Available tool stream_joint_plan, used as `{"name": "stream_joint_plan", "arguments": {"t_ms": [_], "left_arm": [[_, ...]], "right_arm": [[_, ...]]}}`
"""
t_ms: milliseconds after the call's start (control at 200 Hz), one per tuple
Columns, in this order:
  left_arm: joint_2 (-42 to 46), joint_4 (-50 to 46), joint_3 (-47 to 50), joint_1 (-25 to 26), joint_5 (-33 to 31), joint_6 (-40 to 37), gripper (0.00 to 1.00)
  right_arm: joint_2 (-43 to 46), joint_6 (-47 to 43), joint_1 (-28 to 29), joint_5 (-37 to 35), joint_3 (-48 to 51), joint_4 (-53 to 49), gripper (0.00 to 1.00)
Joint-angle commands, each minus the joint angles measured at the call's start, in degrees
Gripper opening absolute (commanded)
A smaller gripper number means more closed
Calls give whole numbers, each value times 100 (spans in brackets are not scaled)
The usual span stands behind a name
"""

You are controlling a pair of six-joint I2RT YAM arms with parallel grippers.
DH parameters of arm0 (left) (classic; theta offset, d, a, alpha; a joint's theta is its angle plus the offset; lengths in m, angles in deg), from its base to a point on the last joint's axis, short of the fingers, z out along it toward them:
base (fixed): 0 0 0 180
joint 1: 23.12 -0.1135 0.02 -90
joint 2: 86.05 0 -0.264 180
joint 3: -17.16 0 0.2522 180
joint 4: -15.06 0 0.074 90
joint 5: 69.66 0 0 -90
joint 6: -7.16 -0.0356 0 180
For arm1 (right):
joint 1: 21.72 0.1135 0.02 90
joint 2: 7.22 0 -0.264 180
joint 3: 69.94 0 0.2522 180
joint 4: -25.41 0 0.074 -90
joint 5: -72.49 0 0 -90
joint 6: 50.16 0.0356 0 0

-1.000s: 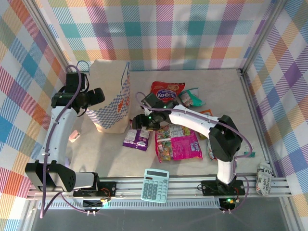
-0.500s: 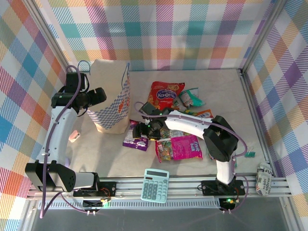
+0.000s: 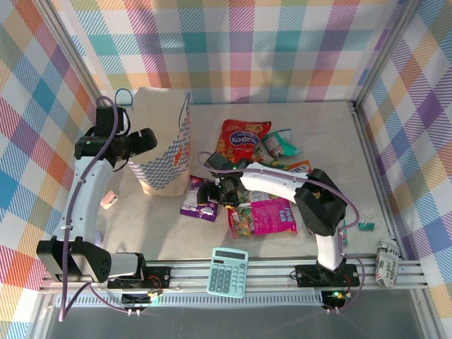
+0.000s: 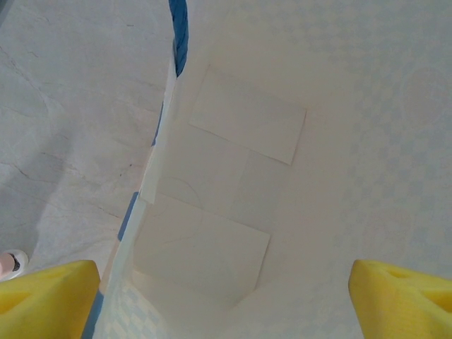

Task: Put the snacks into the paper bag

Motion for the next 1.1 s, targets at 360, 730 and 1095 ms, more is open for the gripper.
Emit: {"name": "stream_joint_plan", "arguments": {"t_ms": [360, 730, 1095], "left_arm": [[106, -173, -57, -78, 60, 11, 90], [12, -111, -109, -78, 229, 53, 90], [99, -139, -102, -78, 198, 28, 90]], "right_arm": [[-625, -39, 31, 56, -432, -252, 86], [-1211, 45, 65, 186, -712, -176, 86], [-1706, -66, 119, 241, -1288, -385, 73]]}}
